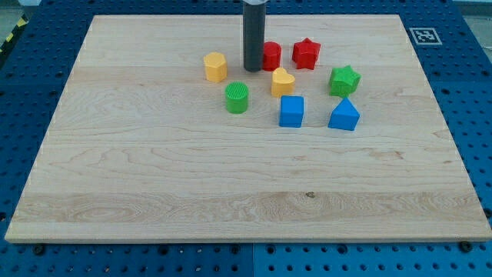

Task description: Point your arm at yellow hexagon

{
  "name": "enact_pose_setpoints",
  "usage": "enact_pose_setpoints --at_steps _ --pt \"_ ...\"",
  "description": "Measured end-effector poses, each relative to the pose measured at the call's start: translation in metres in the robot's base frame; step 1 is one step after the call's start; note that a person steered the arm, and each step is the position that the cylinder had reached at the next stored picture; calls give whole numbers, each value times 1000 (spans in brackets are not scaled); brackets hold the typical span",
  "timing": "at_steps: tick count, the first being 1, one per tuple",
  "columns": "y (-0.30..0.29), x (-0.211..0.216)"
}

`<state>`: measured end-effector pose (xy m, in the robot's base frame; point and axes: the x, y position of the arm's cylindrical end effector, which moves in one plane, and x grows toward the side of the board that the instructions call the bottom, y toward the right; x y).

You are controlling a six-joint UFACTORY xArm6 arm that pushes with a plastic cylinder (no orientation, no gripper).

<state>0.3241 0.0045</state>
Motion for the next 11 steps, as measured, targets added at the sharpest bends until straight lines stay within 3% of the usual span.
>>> enact_pose_setpoints --at_steps 2,4,6,11 --pt "-93 -63" --pt "-93 -63" --pt "-134 -14" --pt "-106 19"
